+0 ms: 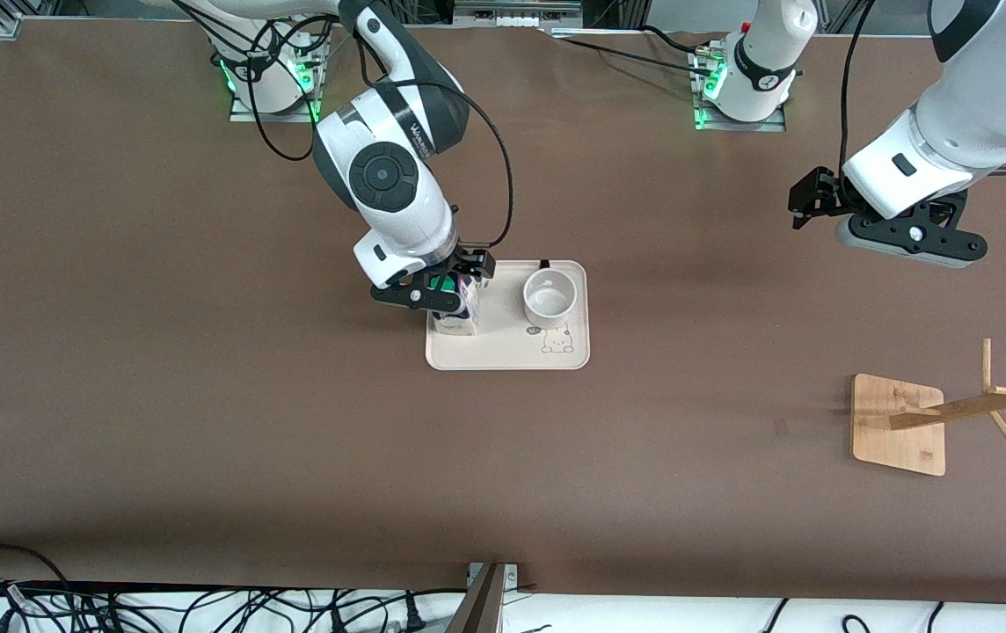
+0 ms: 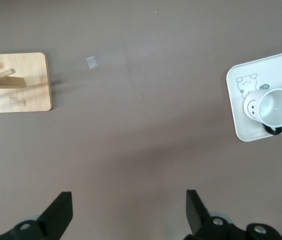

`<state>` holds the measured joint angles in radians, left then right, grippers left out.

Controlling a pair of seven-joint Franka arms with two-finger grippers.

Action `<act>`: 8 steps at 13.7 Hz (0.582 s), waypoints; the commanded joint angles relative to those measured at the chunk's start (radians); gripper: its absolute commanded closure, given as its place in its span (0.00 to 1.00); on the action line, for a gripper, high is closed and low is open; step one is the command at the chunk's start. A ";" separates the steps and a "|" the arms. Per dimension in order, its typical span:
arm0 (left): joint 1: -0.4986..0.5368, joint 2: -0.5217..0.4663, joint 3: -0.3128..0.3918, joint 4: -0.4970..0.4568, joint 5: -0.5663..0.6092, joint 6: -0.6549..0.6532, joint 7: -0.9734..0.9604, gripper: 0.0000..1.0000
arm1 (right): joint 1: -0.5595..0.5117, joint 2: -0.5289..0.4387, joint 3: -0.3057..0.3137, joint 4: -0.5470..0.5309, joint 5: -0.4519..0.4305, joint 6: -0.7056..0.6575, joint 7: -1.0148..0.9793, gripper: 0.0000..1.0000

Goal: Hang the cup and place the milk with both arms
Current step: 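Close the right gripper around the milk carton's green-capped top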

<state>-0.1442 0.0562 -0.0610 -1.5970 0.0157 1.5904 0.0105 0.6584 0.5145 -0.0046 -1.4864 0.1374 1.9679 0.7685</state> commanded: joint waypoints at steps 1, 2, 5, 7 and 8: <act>0.002 0.014 -0.002 0.028 -0.002 -0.010 0.003 0.00 | 0.001 0.004 -0.005 0.011 -0.016 0.002 -0.015 0.00; 0.002 0.014 -0.002 0.026 -0.002 -0.010 0.003 0.00 | 0.001 0.004 -0.005 0.011 -0.018 0.002 -0.021 0.00; 0.005 0.014 -0.002 0.026 -0.002 -0.010 0.005 0.00 | -0.002 0.005 -0.006 0.009 -0.018 -0.003 -0.101 0.00; 0.005 0.013 -0.002 0.026 -0.002 -0.010 0.005 0.00 | -0.003 0.006 -0.008 0.005 -0.016 -0.009 -0.117 0.00; 0.005 0.014 0.000 0.026 -0.002 -0.010 0.005 0.00 | -0.003 0.006 -0.008 0.002 -0.015 -0.011 -0.123 0.00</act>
<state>-0.1425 0.0570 -0.0610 -1.5970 0.0157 1.5904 0.0105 0.6563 0.5154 -0.0107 -1.4879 0.1321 1.9665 0.6724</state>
